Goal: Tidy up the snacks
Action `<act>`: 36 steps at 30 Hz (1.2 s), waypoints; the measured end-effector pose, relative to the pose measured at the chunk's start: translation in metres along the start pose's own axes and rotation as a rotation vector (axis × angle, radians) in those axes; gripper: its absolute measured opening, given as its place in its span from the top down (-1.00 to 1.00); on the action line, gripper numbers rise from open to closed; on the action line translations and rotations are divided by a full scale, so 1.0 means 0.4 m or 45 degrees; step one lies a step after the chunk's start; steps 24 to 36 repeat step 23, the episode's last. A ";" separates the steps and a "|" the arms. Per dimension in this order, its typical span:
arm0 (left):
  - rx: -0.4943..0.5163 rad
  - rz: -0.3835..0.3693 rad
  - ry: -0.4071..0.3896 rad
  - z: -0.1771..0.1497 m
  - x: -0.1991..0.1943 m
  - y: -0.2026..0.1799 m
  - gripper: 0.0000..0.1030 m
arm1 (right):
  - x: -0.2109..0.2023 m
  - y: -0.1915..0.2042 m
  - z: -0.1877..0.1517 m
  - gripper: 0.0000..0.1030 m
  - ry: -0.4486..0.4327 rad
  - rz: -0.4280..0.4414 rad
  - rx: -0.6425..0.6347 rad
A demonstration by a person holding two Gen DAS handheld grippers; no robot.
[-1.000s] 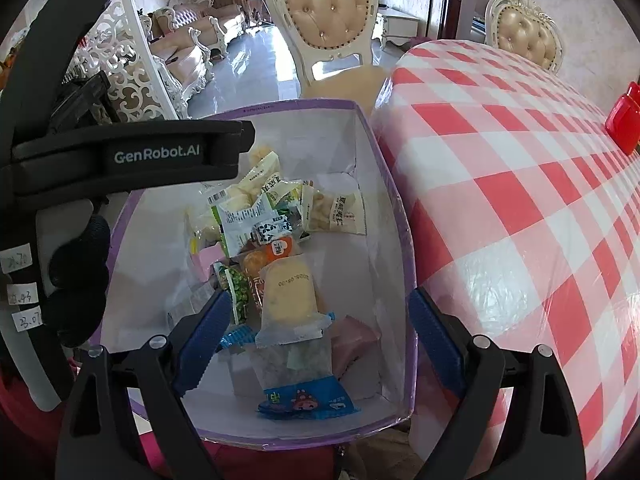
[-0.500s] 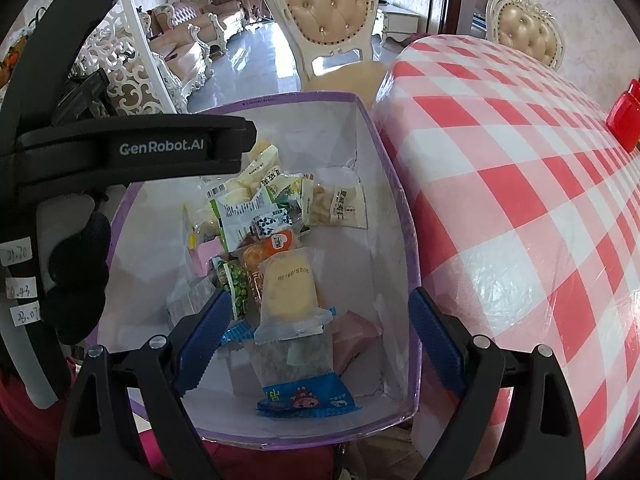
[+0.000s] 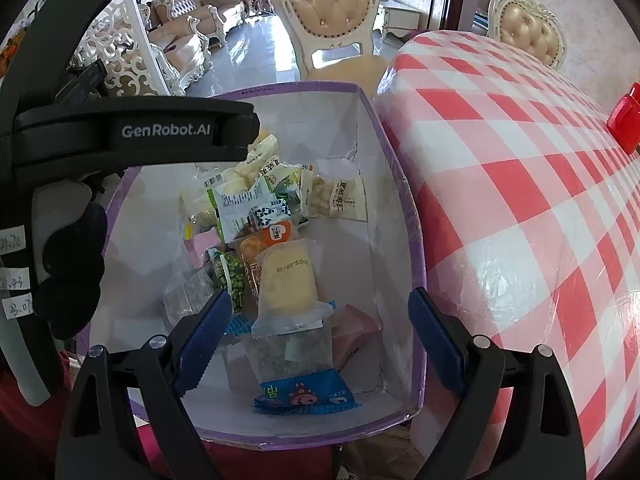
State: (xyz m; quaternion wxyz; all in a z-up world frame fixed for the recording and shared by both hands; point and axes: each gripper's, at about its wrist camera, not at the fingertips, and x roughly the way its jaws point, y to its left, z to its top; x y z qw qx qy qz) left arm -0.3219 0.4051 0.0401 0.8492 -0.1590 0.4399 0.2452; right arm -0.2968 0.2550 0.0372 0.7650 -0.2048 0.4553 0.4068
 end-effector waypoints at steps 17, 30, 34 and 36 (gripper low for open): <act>-0.010 0.013 0.014 0.001 0.018 0.003 -0.97 | 0.005 0.006 -0.003 -0.69 0.009 -0.006 -0.013; -0.012 0.009 0.029 0.002 0.023 0.002 -0.97 | 0.007 0.006 -0.004 -0.69 0.012 -0.003 -0.013; -0.012 0.009 0.029 0.002 0.023 0.002 -0.97 | 0.007 0.006 -0.004 -0.69 0.012 -0.003 -0.013; -0.012 0.009 0.029 0.002 0.023 0.002 -0.97 | 0.007 0.006 -0.004 -0.69 0.012 -0.003 -0.013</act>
